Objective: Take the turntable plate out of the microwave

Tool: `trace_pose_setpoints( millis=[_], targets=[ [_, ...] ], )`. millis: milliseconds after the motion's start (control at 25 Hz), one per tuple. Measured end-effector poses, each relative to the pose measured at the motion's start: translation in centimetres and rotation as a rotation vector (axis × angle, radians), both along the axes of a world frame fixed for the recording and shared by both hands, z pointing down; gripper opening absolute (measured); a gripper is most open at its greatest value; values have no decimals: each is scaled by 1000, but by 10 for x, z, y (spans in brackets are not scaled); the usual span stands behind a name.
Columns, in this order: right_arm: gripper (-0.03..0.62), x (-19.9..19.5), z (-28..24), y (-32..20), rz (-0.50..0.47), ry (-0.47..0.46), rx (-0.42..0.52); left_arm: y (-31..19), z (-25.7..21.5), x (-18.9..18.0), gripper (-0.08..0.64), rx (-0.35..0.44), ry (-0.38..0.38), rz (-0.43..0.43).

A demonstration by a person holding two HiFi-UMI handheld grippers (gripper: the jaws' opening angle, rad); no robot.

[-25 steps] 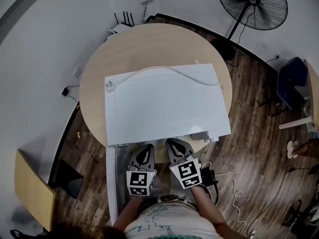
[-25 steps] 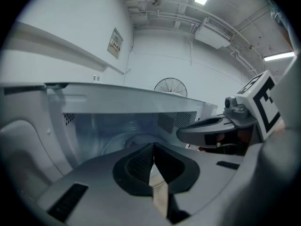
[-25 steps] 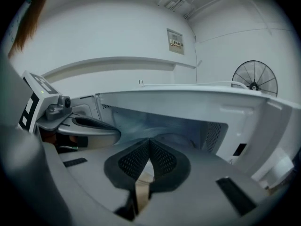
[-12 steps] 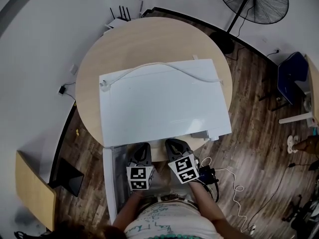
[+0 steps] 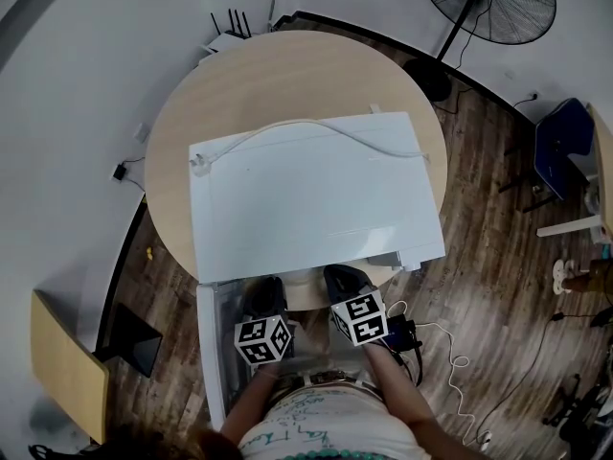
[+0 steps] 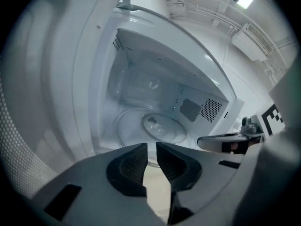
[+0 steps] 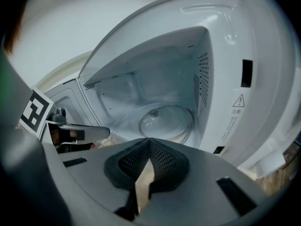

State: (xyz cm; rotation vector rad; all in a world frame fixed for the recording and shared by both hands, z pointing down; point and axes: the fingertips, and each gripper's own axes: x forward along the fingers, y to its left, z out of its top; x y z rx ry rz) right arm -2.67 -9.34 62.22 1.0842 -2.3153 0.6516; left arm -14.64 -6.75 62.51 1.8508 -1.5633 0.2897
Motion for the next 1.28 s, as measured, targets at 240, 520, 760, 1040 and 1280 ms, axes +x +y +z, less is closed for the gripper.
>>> trace_pose_setpoints(
  millis=[240,520,760,1040,1280],
  targets=[
    [-9,6,1,-3,5,2,-5,2,18,-6,194,-84,90,-97],
    [-9,17,1,-3,11,9,-11,-4,34,-7,269,-136,242,-220],
    [-9,24,2,-2,11,8,-19,-13,47,0,275,-190,355,-278],
    [-9,33,3,-2,26,-4,-36,-28,52,10,268,-209,448,-331],
    [-5,35,5,-2,38,-35,-55,-25,50,11,190,-209,524,-338]
  ],
)
